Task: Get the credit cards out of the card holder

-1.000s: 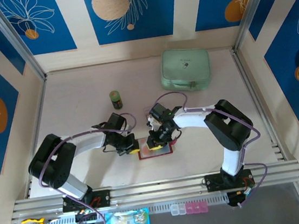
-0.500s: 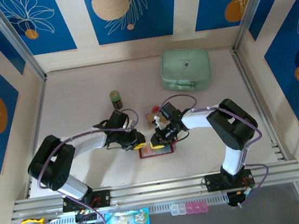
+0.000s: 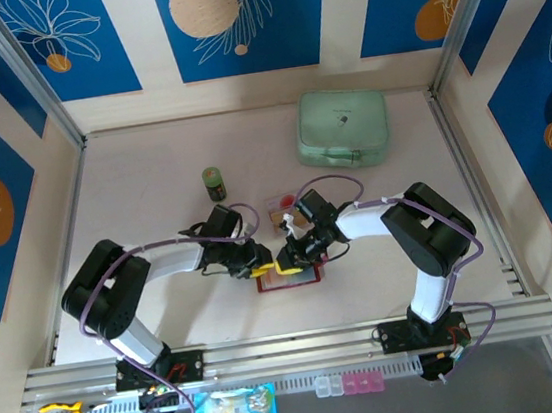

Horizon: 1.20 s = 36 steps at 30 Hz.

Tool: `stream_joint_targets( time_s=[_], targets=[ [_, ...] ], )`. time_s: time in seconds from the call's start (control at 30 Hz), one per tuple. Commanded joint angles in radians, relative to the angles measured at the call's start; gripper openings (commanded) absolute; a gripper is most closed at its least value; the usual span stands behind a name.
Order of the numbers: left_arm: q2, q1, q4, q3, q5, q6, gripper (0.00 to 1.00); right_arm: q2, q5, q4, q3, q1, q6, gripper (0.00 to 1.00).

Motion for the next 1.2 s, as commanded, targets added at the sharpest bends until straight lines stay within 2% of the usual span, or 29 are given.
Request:
stream_joint_targets(
  time_s=[0.0,0.2,0.43,0.63,0.83,1.17],
  targets=[
    [0.016,-0.010,0.002,-0.009,0.020,-0.005,0.29,0.003,-0.025,0.006,-0.014,-0.004,0.011,0.15],
    [-0.001,-0.010,-0.004,-0.020,0.004,-0.008,0.31,0.002,-0.024,0.009,-0.017,-0.003,0.015,0.15],
    [0.002,-0.010,0.048,-0.025,0.026,-0.028,0.19,-0.004,-0.028,0.014,-0.020,-0.001,0.011,0.15],
    [-0.020,-0.010,0.049,-0.020,0.027,-0.036,0.17,-0.035,-0.010,-0.002,-0.020,0.008,0.000,0.16],
    [-0.050,-0.010,0.014,0.001,0.024,-0.030,0.18,-0.123,0.037,-0.046,-0.025,0.013,-0.015,0.20],
    [-0.077,-0.018,-0.049,0.057,0.027,-0.020,0.21,-0.292,0.148,-0.126,-0.045,-0.027,-0.009,0.21]
  ],
)
